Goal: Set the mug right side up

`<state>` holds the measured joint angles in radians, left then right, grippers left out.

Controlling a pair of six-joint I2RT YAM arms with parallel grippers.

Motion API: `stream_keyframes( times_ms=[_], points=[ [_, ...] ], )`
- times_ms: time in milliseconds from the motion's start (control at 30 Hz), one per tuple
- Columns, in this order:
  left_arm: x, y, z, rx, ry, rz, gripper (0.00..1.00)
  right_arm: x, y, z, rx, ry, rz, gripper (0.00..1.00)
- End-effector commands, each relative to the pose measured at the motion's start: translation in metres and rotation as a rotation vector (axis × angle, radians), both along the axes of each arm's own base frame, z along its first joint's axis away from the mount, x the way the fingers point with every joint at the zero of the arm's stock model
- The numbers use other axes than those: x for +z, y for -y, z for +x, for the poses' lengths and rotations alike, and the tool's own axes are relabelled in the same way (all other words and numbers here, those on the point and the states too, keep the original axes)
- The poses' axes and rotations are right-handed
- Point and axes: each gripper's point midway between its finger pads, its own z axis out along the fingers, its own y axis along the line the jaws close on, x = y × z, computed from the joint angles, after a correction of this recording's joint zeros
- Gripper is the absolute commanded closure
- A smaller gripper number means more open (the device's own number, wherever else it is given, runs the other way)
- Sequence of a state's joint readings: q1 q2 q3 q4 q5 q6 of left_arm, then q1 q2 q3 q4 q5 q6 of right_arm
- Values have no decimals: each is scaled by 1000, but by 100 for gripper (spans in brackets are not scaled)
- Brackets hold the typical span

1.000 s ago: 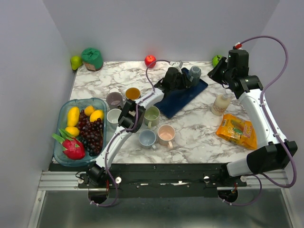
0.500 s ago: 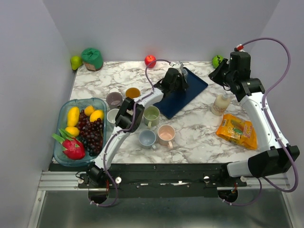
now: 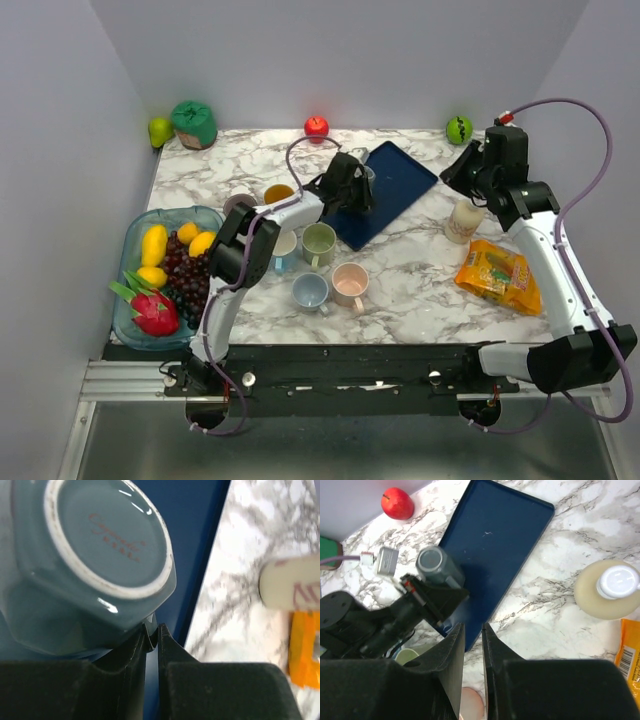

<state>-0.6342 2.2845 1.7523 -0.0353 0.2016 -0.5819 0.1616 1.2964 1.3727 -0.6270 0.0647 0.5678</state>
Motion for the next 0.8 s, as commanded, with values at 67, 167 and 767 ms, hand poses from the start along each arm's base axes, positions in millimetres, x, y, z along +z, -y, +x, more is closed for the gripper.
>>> stream_keyframes(
  times_ms=[67, 167, 767],
  points=[
    [51, -3, -63, -92, -47, -229, 96, -10, -4, -28, 32, -49, 38, 73],
    [49, -7, -82, -115, -61, -288, 88, -18, -4, -36, 28, -68, 46, 73],
    [30, -44, -83, 84, -78, -25, 37, -18, -2, -55, 53, -44, 32, 72]
  ],
)
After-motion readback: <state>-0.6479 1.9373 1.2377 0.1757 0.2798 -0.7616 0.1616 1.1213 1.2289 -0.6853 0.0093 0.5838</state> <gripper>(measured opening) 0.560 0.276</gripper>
